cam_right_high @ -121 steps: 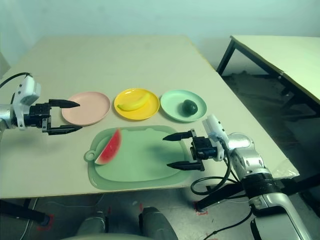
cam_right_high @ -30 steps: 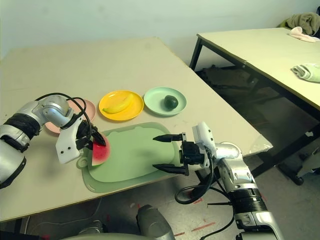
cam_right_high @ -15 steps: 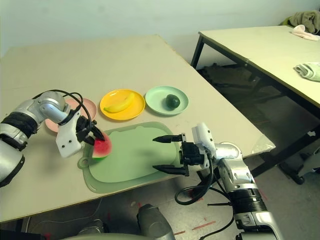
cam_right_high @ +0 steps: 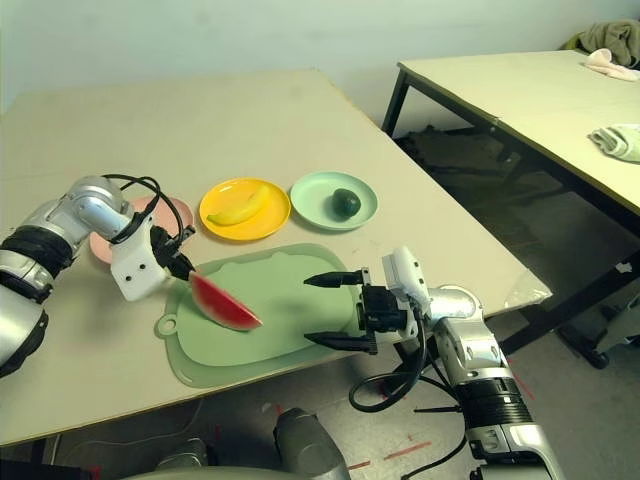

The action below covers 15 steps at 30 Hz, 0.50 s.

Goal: Place the fruits into color-matched plates.

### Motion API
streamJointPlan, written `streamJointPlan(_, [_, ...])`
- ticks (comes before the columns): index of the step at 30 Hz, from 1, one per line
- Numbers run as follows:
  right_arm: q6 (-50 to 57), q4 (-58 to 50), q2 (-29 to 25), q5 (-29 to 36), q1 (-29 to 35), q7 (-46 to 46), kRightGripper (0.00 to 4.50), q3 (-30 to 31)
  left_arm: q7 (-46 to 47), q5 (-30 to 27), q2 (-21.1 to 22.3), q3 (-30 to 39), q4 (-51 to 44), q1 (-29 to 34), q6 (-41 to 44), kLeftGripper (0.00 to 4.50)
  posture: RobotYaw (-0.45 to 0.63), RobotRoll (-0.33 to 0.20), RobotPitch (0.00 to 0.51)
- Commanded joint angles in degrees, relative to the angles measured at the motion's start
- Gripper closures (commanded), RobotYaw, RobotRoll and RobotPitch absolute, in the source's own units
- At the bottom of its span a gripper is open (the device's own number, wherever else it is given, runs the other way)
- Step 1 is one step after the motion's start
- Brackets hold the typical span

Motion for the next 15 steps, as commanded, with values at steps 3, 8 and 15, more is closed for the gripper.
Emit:
streamJointPlan(3, [0.0, -1.1, -0.2, -0.4, 0.5, 0.5, 0.00, 0.2, -5.5, -4.6, 0.1, 2.0, -3.0, 0.1, 3.3, 4.30, -0.32, 0.000, 0.000])
streamJointPlan(8, [-0.1, -0.6, 0.0, -0.6, -0.1, 0.6, 0.00, 0.2, -6.3, -5.7, 0.5, 1.9, -3.9, -0.7, 5.4, 2.90, -0.32, 0.000, 0.000])
streamJointPlan(15, [0.0, -0.4, 0.2, -0.6, -0.6, 0.4, 0.00, 0.3, -6.3, -5.8, 0.7, 0.9, -3.8, -1.2, 4.7, 0.46, -0.32, 0.000, 0.000])
